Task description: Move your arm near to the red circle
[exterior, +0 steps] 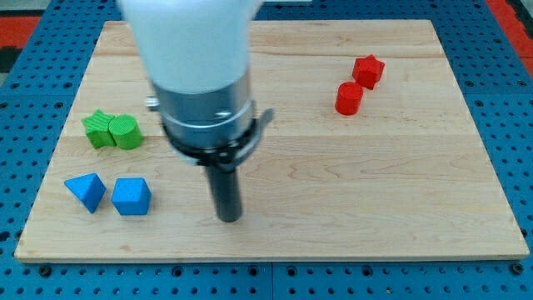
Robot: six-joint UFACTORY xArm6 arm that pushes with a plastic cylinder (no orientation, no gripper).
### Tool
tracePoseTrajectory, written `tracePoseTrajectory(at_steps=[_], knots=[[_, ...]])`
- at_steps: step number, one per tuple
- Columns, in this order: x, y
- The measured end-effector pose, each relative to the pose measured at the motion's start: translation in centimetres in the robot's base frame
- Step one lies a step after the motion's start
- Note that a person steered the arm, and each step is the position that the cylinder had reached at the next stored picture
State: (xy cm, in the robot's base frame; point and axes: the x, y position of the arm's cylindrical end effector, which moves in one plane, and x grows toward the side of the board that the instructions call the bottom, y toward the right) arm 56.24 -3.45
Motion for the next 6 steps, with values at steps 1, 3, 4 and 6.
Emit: tracePoseTrajectory(at_steps=[1,3,4,6], knots=[[0.0,3.0],[0.0,6.4],[0.0,7.6],[0.0,9.8]])
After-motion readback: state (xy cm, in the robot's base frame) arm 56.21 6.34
